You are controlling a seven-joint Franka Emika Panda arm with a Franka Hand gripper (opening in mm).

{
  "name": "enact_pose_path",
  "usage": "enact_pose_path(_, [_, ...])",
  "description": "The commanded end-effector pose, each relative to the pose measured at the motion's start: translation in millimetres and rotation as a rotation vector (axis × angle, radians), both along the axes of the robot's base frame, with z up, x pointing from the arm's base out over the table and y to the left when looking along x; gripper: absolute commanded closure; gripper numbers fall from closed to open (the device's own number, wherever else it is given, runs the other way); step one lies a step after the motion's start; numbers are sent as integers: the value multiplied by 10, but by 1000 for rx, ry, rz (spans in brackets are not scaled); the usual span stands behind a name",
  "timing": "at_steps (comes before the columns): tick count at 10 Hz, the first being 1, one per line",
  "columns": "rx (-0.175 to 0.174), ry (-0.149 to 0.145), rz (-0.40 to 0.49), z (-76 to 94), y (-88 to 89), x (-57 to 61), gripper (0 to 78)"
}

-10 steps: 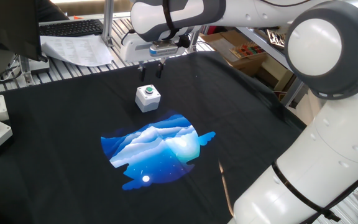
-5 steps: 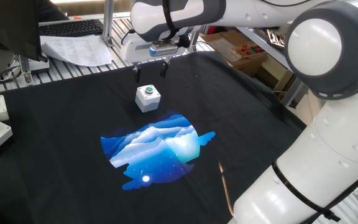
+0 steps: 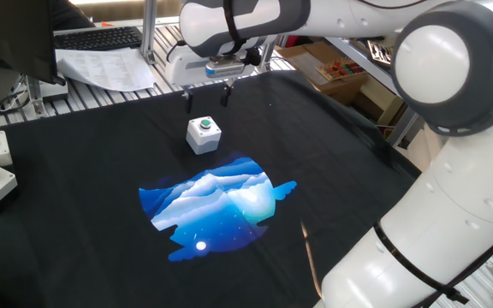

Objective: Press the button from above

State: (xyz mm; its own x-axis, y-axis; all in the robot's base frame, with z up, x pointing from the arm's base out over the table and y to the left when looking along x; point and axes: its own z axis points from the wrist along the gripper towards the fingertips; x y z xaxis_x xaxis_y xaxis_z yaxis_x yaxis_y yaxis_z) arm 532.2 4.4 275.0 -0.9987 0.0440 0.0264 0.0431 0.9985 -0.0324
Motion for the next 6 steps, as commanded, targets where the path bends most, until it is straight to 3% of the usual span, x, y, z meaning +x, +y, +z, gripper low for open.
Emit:
enact_pose_path(1, [28, -11, 19, -408, 135, 229, 2])
enact_pose_path(6, [39, -13, 31, -506, 107, 284, 2])
